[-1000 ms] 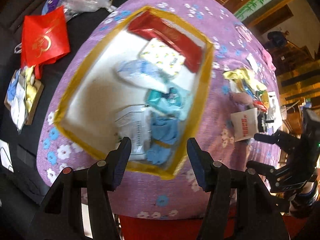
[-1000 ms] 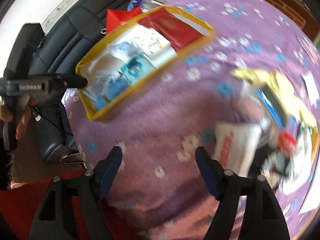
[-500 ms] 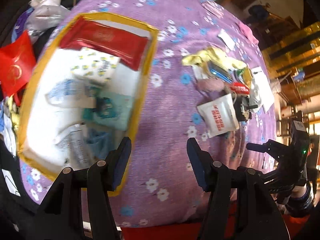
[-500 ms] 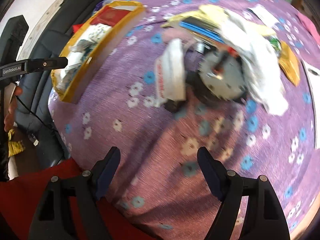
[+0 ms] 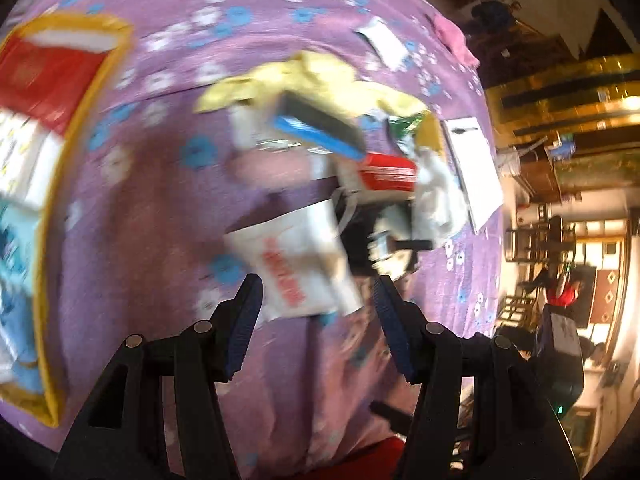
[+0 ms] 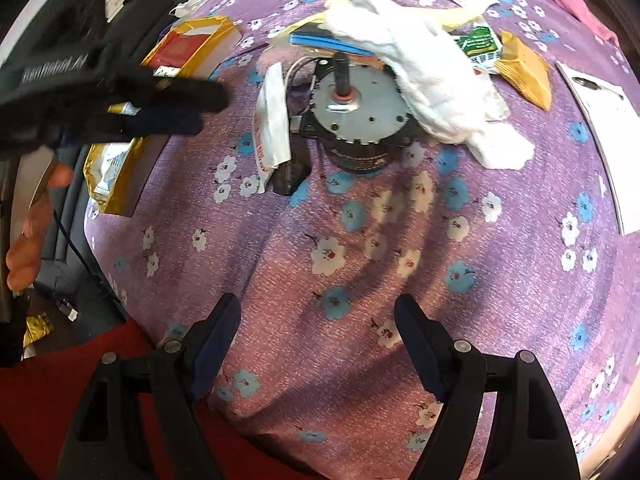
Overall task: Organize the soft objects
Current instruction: 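Grasp the white glove with the right gripper while the left reaches the table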
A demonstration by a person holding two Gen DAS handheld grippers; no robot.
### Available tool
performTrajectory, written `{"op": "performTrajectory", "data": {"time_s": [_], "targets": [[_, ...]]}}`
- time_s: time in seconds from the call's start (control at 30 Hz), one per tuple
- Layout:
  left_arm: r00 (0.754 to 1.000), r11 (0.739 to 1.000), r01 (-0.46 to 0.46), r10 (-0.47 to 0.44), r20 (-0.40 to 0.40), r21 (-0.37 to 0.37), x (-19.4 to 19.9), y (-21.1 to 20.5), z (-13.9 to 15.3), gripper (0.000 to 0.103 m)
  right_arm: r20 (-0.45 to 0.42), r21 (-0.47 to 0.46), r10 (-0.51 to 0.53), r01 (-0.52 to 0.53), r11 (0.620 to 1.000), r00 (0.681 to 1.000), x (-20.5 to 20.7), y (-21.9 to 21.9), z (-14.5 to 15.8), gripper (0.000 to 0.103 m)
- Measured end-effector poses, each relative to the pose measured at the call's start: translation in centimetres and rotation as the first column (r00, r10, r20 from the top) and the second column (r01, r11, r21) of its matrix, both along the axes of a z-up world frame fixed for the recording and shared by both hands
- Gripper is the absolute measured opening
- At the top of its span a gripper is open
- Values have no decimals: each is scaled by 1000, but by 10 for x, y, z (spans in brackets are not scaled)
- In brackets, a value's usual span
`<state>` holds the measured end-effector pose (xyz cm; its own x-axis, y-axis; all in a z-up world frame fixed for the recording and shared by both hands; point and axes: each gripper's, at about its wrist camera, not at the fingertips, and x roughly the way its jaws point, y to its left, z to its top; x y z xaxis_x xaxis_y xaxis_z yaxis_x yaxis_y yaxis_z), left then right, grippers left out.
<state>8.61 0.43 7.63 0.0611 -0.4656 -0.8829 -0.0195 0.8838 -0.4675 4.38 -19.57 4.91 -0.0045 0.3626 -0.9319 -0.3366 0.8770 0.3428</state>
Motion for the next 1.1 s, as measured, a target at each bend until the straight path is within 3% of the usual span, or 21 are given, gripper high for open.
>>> {"op": "performTrajectory", "data": {"time_s": [0.17, 0.37, 0.43, 0.5, 0.6, 0.67, 0.8, 0.9, 0.97, 1.1], "targets": [[1000, 997, 27, -27, -4, 69, 7, -18, -17, 58, 17, -18, -22, 22, 1000, 1000, 9, -19, 5, 79], [1000, 995, -15, 13, 27, 94, -4, 7, -23, 57, 73, -76, -43, 49, 996, 996, 38, -50, 16, 79], [999, 993, -29, 26, 30, 111, -10, 22, -25, 44, 92, -99, -23, 32, 995, 995, 47, -50, 17, 79], [999, 991, -52, 51, 12, 124, -16, 36, -30, 40, 116, -126, 3, 12, 992, 993, 54, -44, 17, 78], [996, 992, -85, 86, -13, 91, -24, 51, -34, 40, 133, -128, 47, -30, 991, 990, 63, -35, 24, 68], [996, 994, -91, 92, -12, 54, -27, 52, -31, 40, 136, -116, 86, -71, 991, 987, 69, -25, 28, 68], [993, 993, -115, 116, -36, 7, -25, 42, -25, 42, 138, -135, 152, -134, 982, 979, 88, -11, 28, 63], [992, 992, -125, 125, -21, 13, -20, 31, -18, 58, 118, -155, 195, -176, 972, 974, 100, -3, 21, 60], [991, 991, -130, 131, -10, 11, -18, 25, -14, 58, 109, -171, 223, -203, 964, 969, 106, 2, 16, 59], [990, 990, -138, 138, -1, 9, -12, 16, -10, 58, 74, -178, 271, -254, 951, 960, 111, 6, 5, 39]]}}
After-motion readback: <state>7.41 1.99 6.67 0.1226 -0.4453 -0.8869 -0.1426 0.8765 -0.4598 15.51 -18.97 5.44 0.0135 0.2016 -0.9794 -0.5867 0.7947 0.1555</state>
